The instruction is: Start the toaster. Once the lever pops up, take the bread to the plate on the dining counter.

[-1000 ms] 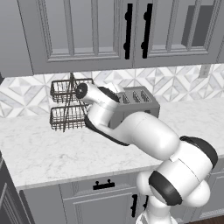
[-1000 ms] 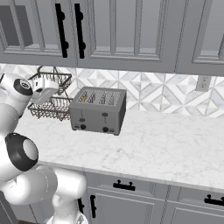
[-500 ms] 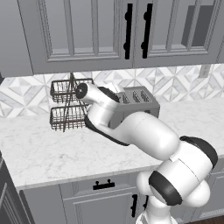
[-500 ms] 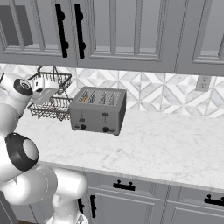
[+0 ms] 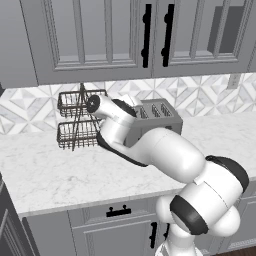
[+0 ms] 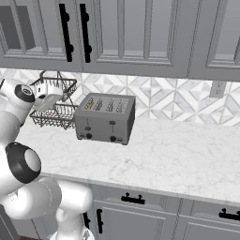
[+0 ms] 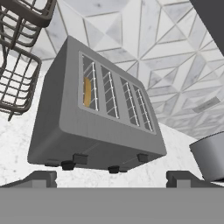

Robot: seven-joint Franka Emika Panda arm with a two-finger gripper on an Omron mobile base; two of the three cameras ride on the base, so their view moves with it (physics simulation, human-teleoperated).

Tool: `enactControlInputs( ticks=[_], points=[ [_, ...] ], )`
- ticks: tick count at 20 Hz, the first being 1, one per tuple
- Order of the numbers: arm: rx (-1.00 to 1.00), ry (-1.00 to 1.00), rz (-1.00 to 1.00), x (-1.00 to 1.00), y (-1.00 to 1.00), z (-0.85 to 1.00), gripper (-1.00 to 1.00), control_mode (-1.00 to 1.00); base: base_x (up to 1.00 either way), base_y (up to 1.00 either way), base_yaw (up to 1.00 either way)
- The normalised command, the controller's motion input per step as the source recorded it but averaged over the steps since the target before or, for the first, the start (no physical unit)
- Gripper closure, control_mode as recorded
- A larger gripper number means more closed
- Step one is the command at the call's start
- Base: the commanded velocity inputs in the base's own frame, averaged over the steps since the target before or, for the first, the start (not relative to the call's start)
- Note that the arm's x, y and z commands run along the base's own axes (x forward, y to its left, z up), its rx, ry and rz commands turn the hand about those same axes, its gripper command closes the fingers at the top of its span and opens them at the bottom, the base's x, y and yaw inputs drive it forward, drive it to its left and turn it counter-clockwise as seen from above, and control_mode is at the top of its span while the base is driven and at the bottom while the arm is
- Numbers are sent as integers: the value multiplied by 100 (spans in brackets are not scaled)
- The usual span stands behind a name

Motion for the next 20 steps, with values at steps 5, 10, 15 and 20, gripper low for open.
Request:
enactControlInputs(
  ticks=[5, 10, 15, 20],
  points=[
    [0, 0, 0, 0, 0, 0, -100, -100, 0, 0, 0],
    [0, 0, 0, 0, 0, 0, -100, -100, 0, 0, 0],
    [0, 0, 0, 0, 0, 0, -100, -100, 0, 0, 0],
    [0, 0, 0, 0, 0, 0, -100, -100, 0, 0, 0]
  ],
)
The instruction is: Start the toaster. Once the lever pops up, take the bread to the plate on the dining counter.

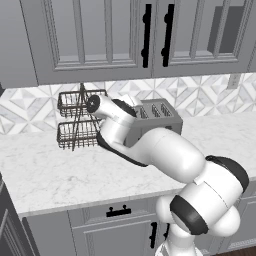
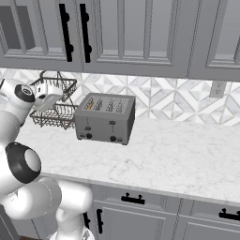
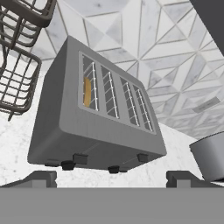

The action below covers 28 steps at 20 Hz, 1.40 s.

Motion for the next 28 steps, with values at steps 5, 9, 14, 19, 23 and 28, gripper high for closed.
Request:
enactControlInputs(
  ticks=[5, 9, 14, 19, 23, 28],
  points=[
    [0, 0, 0, 0, 0, 0, -100, -100, 0, 0, 0],
    [0, 0, 0, 0, 0, 0, -100, -100, 0, 0, 0],
    [0, 0, 0, 0, 0, 0, -100, -100, 0, 0, 0],
    [0, 0, 0, 0, 0, 0, -100, -100, 0, 0, 0],
    [0, 0, 0, 0, 0, 0, -100, -100, 0, 0, 0],
    [0, 0, 0, 0, 0, 0, -100, -100, 0, 0, 0]
  ],
)
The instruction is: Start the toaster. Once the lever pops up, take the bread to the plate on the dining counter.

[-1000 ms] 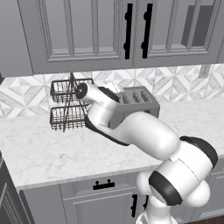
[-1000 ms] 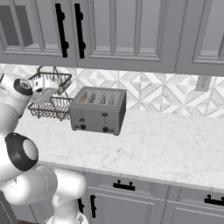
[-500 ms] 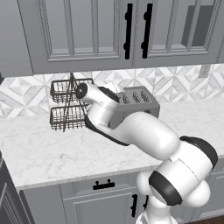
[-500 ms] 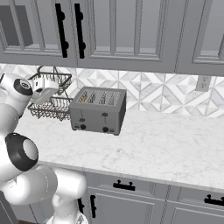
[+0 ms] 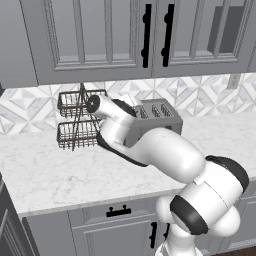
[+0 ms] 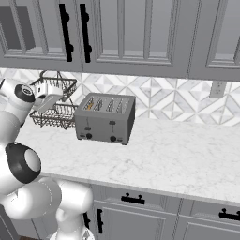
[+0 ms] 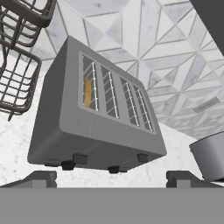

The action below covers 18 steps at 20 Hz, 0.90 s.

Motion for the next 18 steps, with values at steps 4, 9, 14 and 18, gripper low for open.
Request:
enactControlInputs(
  ticks=[4, 9, 14, 18],
  points=[
    [0, 0, 0, 0, 0, 0, -100, -100, 0, 0, 0],
    [0, 0, 0, 0, 0, 0, -100, -100, 0, 0, 0],
    [0, 0, 0, 0, 0, 0, -100, -100, 0, 0, 0],
    [0, 0, 0, 0, 0, 0, -100, -100, 0, 0, 0]
  ],
)
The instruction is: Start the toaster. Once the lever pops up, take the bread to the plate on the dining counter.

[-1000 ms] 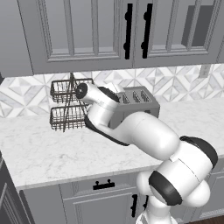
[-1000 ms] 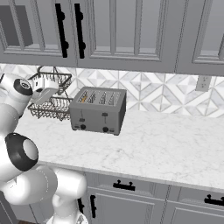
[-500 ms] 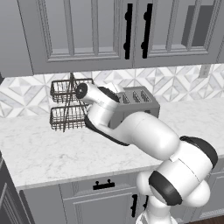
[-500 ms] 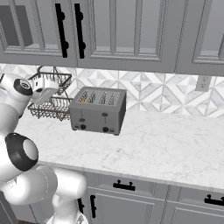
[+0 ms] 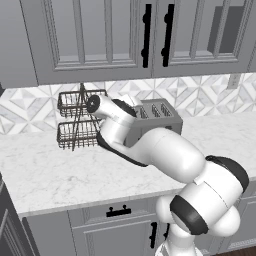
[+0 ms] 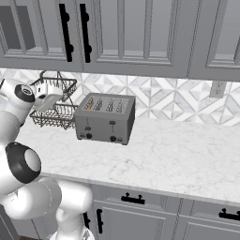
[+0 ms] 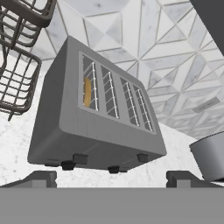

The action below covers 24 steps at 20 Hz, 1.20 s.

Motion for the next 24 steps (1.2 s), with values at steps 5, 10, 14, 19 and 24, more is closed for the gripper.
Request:
enactControlInputs(
  ticks=[5, 10, 14, 19, 24],
  points=[
    [0, 0, 0, 0, 0, 0, -100, -100, 0, 0, 0],
    [0, 0, 0, 0, 0, 0, -100, -100, 0, 0, 0],
    [0, 0, 0, 0, 0, 0, -100, -100, 0, 0, 0],
    [0, 0, 0, 0, 0, 0, -100, -100, 0, 0, 0],
    [0, 0, 0, 0, 0, 0, -100, -100, 0, 0, 0]
  ],
)
